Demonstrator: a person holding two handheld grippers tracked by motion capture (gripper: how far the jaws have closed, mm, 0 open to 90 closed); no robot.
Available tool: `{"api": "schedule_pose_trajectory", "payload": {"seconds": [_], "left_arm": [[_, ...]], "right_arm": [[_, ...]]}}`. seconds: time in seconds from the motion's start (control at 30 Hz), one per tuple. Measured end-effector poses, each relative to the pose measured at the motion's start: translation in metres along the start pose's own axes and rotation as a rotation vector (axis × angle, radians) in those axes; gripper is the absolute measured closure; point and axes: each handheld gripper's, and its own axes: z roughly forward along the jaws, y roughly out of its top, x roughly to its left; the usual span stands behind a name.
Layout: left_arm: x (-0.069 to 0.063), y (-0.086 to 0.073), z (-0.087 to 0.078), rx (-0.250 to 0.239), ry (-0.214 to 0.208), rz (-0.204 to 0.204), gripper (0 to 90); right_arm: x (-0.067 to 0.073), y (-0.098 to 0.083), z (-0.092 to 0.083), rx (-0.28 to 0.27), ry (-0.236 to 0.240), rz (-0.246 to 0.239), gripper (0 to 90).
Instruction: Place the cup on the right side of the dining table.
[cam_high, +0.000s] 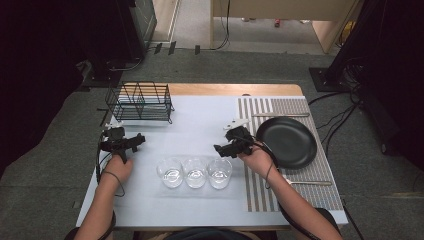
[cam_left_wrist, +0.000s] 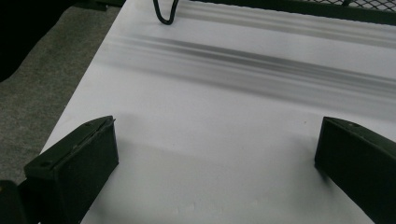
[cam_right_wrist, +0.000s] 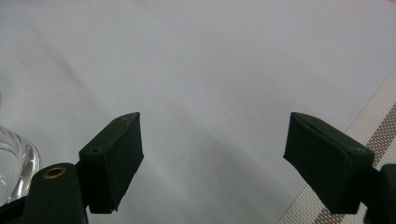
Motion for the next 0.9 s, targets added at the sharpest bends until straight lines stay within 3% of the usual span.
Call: {"api": "schedule_pose_trajectory", "payload": {"seconds": [0.9], "left_arm": [[0.000,0.000,0.000,0.000,0.000,0.000,0.0]], "right_arm": [[0.000,0.006,-0.014,-0.027,0.040,-0.010,19.3]]}}
